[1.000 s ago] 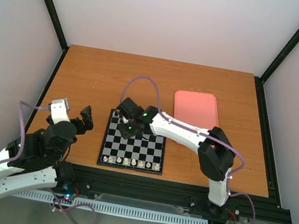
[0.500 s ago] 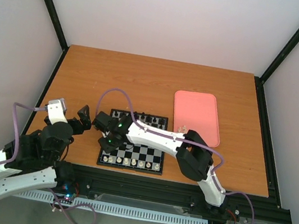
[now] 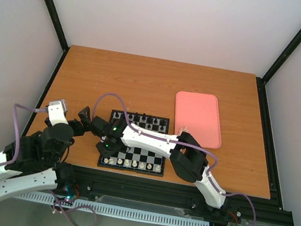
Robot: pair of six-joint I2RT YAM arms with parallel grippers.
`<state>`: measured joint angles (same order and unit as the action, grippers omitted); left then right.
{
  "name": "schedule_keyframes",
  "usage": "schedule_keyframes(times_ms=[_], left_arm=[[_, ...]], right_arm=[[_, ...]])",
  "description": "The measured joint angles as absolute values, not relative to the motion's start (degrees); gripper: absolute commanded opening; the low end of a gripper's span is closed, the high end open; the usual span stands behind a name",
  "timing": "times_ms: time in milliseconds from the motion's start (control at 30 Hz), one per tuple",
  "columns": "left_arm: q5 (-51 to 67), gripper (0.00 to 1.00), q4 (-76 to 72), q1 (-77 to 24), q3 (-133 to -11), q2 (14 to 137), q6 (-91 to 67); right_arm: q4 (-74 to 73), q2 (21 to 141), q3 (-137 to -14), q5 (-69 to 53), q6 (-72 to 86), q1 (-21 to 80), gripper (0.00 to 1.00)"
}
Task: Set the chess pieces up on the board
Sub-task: Place the chess piece on the chessboard.
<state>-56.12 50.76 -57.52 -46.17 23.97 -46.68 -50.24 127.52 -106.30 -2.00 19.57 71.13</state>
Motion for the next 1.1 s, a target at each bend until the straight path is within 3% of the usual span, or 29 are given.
schedule_keyframes(times_ms=[733, 1100], left_arm=[[-55.8, 1.00, 50.4, -57.5, -45.7, 23.4, -46.7], [-55.7, 1.00, 50.3, -57.5, -45.7, 23.4, -46.7]], right_arm=[[-51.1, 130.3, -108.8, -2.2, 19.6, 71.5, 0.11], [-51.3, 130.6, -108.9, -2.1, 19.4, 71.5, 0.23]])
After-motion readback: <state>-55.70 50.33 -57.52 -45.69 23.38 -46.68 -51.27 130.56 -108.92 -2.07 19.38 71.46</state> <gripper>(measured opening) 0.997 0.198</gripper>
